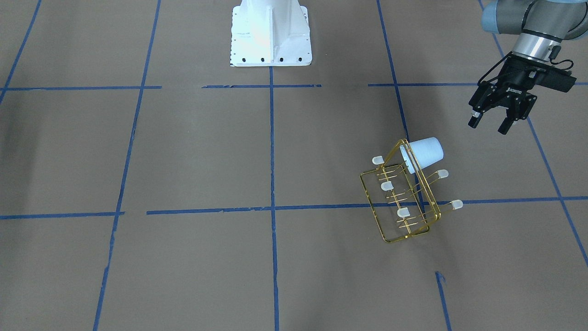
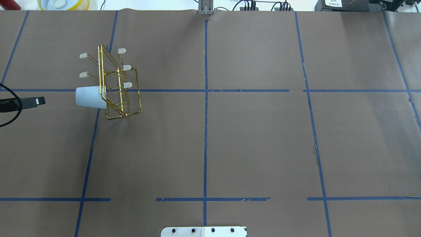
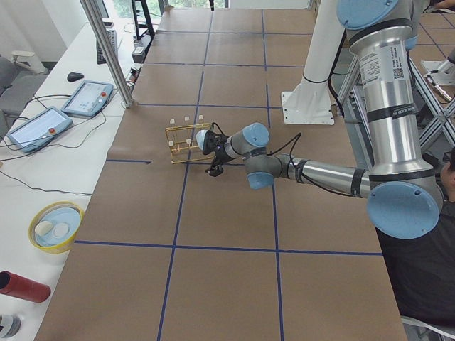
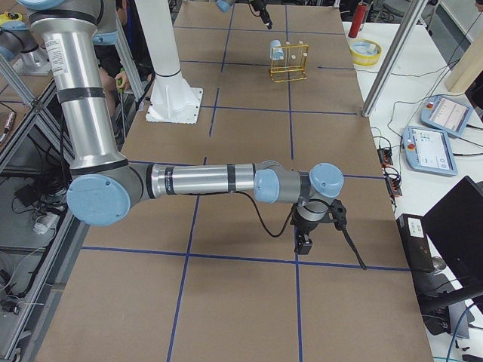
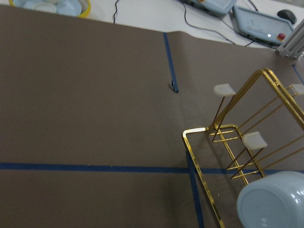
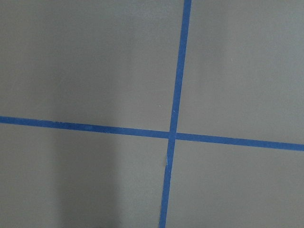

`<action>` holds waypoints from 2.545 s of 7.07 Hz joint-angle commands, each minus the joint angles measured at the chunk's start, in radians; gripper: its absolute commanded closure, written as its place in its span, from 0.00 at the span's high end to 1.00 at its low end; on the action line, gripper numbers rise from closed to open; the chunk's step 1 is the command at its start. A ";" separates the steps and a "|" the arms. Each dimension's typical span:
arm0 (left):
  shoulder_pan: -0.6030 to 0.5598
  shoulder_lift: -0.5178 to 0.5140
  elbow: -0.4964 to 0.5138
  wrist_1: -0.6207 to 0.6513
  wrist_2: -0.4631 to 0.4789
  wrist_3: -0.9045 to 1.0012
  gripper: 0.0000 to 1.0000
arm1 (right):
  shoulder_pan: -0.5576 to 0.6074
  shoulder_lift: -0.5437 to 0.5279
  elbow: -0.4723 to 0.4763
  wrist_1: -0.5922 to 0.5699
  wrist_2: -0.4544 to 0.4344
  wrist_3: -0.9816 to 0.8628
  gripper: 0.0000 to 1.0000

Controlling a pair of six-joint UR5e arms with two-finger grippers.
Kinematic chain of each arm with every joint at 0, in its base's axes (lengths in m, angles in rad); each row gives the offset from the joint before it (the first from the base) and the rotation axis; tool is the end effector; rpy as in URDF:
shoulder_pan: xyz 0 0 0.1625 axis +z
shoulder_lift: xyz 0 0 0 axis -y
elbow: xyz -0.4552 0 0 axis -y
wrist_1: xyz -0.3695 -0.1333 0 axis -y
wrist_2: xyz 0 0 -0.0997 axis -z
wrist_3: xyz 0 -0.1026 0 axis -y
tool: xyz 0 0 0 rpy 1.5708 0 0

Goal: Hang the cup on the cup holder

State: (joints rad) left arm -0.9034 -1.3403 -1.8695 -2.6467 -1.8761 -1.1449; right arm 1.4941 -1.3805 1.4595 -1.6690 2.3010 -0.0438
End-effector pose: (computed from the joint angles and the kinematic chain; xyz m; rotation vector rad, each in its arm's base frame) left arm 0.1640 -0.3737 0.5302 0.4872 1.0621 -0.2475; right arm 0.0223 -0.5560 0.6587 -0.0304 -0.7302 -0.1081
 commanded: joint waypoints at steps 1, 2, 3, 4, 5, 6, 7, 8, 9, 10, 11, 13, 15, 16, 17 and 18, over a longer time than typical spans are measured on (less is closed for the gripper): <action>-0.197 -0.031 0.033 0.106 -0.335 0.026 1.00 | 0.000 0.000 -0.001 0.000 0.000 -0.001 1.00; -0.283 -0.045 0.041 0.237 -0.363 0.260 1.00 | 0.000 0.000 -0.001 0.000 0.000 -0.001 1.00; -0.418 -0.127 0.052 0.496 -0.382 0.527 1.00 | 0.000 0.000 -0.001 0.000 0.000 -0.001 1.00; -0.554 -0.242 0.082 0.768 -0.383 0.802 1.00 | 0.000 0.000 -0.001 0.002 0.000 -0.001 1.00; -0.651 -0.335 0.158 0.942 -0.383 1.023 1.00 | 0.000 0.000 -0.001 0.000 0.000 -0.001 1.00; -0.695 -0.365 0.264 0.964 -0.385 1.139 1.00 | 0.000 0.000 -0.001 0.000 0.000 -0.001 1.00; -0.718 -0.365 0.335 0.967 -0.385 1.196 1.00 | 0.000 0.000 -0.001 0.000 0.000 -0.001 1.00; -0.732 -0.362 0.392 0.972 -0.387 1.240 1.00 | 0.000 0.000 -0.001 0.000 0.000 -0.001 1.00; -0.732 -0.355 0.398 1.008 -0.385 1.284 1.00 | 0.000 0.000 -0.001 0.000 0.000 -0.001 1.00; -0.732 -0.352 0.398 1.092 -0.387 1.316 1.00 | 0.000 0.000 -0.001 0.000 0.000 -0.001 1.00; -0.732 -0.329 0.388 1.132 -0.387 1.370 1.00 | 0.000 0.000 -0.001 0.000 0.000 -0.001 1.00; -0.736 -0.265 0.307 1.157 -0.390 1.372 1.00 | 0.000 0.000 -0.001 0.000 0.000 -0.001 1.00; -0.733 -0.246 0.286 1.148 -0.391 1.370 1.00 | 0.000 0.000 -0.001 0.000 0.000 -0.001 1.00; -0.733 -0.244 0.297 1.149 -0.432 1.370 1.00 | 0.000 0.000 -0.001 0.000 0.000 -0.001 1.00; -0.733 -0.244 0.300 1.148 -0.516 1.364 1.00 | 0.000 0.000 -0.001 0.000 0.000 -0.001 1.00; -0.732 -0.250 0.297 1.142 -0.517 1.369 1.00 | 0.000 0.000 -0.001 0.000 0.000 -0.001 1.00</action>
State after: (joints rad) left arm -1.6363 -1.5869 -1.5720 -1.4996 -2.3613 0.2226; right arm 1.4941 -1.3806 1.4588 -1.6690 2.3010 -0.0445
